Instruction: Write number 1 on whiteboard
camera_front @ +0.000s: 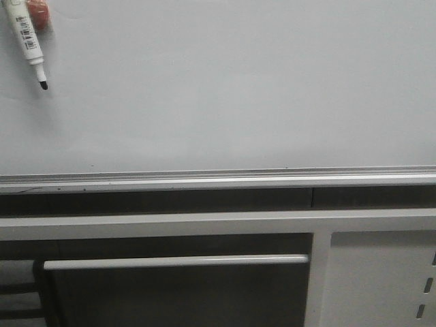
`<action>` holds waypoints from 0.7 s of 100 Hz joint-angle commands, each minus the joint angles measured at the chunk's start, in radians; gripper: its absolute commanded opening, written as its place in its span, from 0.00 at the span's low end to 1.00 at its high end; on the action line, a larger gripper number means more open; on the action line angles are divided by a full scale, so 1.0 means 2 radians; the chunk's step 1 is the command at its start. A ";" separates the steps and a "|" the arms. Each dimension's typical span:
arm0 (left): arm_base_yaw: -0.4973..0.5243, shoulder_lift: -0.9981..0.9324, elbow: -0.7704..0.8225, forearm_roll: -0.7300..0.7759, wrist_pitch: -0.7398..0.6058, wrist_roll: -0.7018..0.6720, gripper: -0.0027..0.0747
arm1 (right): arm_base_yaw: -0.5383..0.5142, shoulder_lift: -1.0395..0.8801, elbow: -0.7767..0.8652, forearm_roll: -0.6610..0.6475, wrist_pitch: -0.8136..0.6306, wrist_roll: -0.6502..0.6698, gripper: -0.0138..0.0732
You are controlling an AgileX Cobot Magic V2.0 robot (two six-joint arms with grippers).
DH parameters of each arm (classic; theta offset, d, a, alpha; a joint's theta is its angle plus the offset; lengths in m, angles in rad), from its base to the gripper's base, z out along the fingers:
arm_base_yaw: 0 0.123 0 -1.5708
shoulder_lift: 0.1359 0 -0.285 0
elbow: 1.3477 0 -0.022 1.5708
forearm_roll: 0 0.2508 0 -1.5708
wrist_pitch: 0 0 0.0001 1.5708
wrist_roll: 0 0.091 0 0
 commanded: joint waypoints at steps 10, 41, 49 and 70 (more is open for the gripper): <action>-0.004 -0.011 0.021 -0.002 -0.033 -0.001 0.01 | -0.003 -0.008 0.012 0.001 -0.036 -0.002 0.08; -0.004 -0.011 0.021 -0.002 -0.033 -0.001 0.01 | -0.003 -0.008 0.012 0.001 -0.036 -0.002 0.08; -0.004 -0.011 0.021 -0.002 -0.033 -0.001 0.01 | -0.003 -0.008 0.012 0.001 -0.036 -0.002 0.08; -0.004 -0.011 0.021 0.010 -0.034 -0.001 0.01 | -0.003 -0.008 0.012 0.001 -0.043 -0.002 0.08</action>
